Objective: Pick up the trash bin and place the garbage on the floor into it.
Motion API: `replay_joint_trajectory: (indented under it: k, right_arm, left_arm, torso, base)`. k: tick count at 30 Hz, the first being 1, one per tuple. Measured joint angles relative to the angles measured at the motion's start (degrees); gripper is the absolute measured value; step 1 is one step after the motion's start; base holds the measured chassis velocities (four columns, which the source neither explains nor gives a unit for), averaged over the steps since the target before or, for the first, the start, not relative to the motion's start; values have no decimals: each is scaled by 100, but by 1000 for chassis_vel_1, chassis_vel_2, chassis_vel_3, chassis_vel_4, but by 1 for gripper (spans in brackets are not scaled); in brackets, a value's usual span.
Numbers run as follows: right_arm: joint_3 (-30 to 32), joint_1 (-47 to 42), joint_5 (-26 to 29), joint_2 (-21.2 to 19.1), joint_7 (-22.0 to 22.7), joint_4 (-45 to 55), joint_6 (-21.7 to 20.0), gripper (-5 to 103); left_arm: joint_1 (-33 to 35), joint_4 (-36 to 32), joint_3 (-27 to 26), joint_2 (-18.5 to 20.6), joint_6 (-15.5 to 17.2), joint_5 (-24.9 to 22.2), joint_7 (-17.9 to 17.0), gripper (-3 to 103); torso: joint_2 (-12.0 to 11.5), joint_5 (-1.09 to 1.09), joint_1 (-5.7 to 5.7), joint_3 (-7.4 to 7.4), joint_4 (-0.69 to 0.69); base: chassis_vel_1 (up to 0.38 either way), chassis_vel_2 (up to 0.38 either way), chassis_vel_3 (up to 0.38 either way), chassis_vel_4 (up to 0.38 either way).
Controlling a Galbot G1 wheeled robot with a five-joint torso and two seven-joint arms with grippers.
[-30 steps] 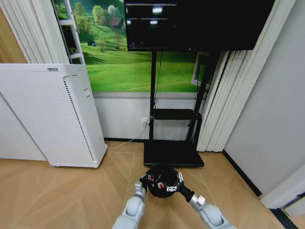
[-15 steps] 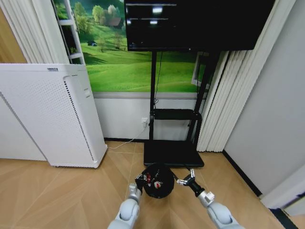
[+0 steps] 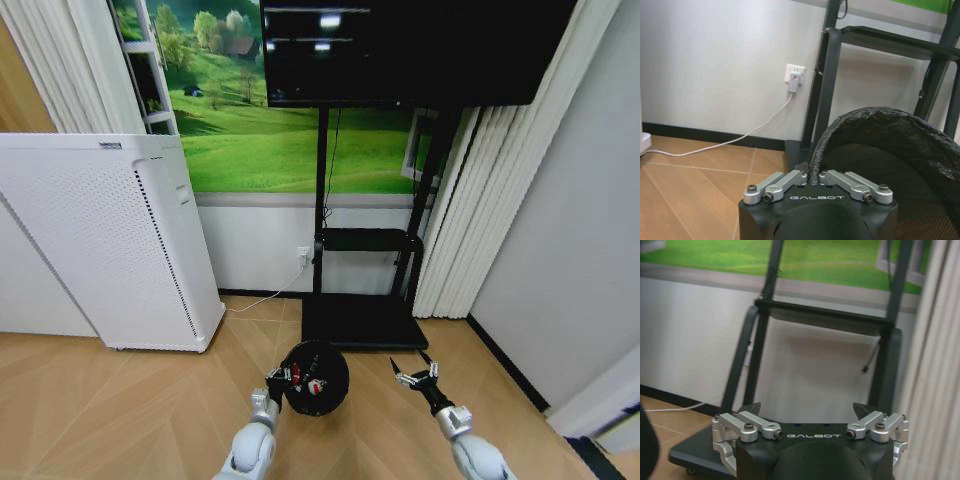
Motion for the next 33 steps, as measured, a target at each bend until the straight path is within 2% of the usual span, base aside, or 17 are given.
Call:
replay_joint_trajectory:
  k: [3, 14, 24, 29, 33]
  right_arm:
    - [77, 54, 12, 2, 367, -125, -303, 100]
    - [246, 55, 28, -76, 717, -575, -621, 100]
    - [303, 47, 156, -9, 774, -1099, -641, 100]
    - [367, -22, 285, -23, 790, -949, -700, 100]
    - [481, -68, 395, -63, 900, -668, -901, 100]
  left_arm:
    - [97, -110, -101, 11, 12, -23, -6, 5]
    - [379, -298, -273, 6, 15, -39, -6, 5]
    - [518, -397, -378, -3, 28, -60, -7, 5]
    - [551, -404, -397, -17, 29, -60, -8, 5]
    - [578, -412, -396, -36, 28, -53, -8, 5]
  torso:
    - [0, 0, 0, 0, 0]
    - [0, 0, 1, 0, -1]
    - [0, 1, 1, 0, 0]
    - [0, 1, 1, 0, 0]
    - [0, 0, 1, 1, 0]
  base:
    - [0, 0, 0, 0]
    - [0, 0, 0, 0]
    - [0, 0, 0, 0]
    - [0, 0, 0, 0]
    - [0, 0, 0, 0]
